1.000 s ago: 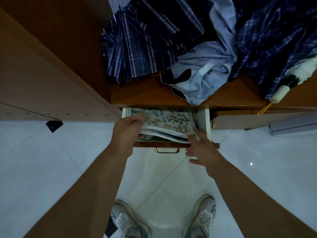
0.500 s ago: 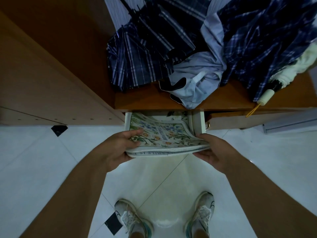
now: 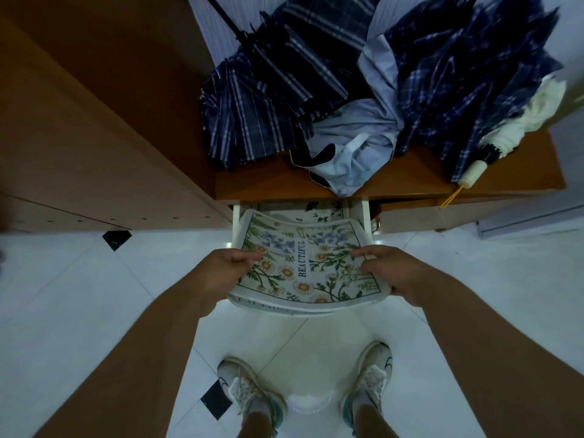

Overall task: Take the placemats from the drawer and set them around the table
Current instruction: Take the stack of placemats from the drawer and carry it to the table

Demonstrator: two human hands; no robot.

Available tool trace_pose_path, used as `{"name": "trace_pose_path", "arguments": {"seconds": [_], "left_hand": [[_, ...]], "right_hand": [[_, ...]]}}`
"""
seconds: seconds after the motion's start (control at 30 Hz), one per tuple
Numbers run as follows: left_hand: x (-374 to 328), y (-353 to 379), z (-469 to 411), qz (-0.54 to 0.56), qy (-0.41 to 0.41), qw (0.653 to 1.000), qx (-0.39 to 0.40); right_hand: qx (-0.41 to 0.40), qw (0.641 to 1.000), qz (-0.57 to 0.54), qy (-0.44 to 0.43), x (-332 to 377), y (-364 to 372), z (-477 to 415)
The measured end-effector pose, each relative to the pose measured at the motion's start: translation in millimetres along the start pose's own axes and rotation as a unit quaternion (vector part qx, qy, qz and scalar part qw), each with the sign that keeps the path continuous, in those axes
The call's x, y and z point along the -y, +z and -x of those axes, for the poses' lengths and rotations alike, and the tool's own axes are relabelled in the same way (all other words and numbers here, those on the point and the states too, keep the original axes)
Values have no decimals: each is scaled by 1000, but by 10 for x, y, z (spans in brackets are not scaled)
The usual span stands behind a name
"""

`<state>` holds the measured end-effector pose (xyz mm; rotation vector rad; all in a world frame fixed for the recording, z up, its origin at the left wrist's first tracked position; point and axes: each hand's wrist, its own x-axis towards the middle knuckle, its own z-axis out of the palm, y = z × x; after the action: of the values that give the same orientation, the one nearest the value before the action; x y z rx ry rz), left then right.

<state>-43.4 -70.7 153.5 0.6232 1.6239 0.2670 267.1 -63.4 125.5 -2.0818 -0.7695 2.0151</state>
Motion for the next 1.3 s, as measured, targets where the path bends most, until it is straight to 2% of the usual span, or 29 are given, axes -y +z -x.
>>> {"name": "trace_pose_path", "arguments": {"seconds": [0.2, 0.3, 0.43, 0.53, 0.73, 0.9, 0.97, 1.13, 1.3], "left_hand": [[-20, 80, 454, 27, 64, 997, 34], [-144, 25, 817, 22, 76, 995, 55], [-380, -11, 1379, 21, 136, 990, 37], [-622, -18, 1899, 18, 215, 976, 0], [-1037, -89, 2874, -6, 311, 950, 26], [-1367, -132, 3648, 15, 331, 943, 30], [-1439, -102, 3895, -9, 366, 931, -18], [-1561, 93, 4394, -28, 443, 878, -178], [-1483, 169, 4690, -1, 444, 855, -269]], "right_hand": [[-101, 989, 8, -107, -44, 54, 470], [-72, 989, -2, -132, 43, -24, 858], [-26, 986, -6, -162, 197, -174, 1485], [-51, 980, -17, -190, 343, -278, 2043], [-104, 955, -16, -276, 666, -454, 3220], [-33, 946, -4, -324, 947, -637, 3956], [-27, 932, 29, -361, 1051, -681, 4165], [-79, 878, 86, -463, 1320, -818, 4448], [-92, 838, 125, -523, 1621, -824, 4684]]}}
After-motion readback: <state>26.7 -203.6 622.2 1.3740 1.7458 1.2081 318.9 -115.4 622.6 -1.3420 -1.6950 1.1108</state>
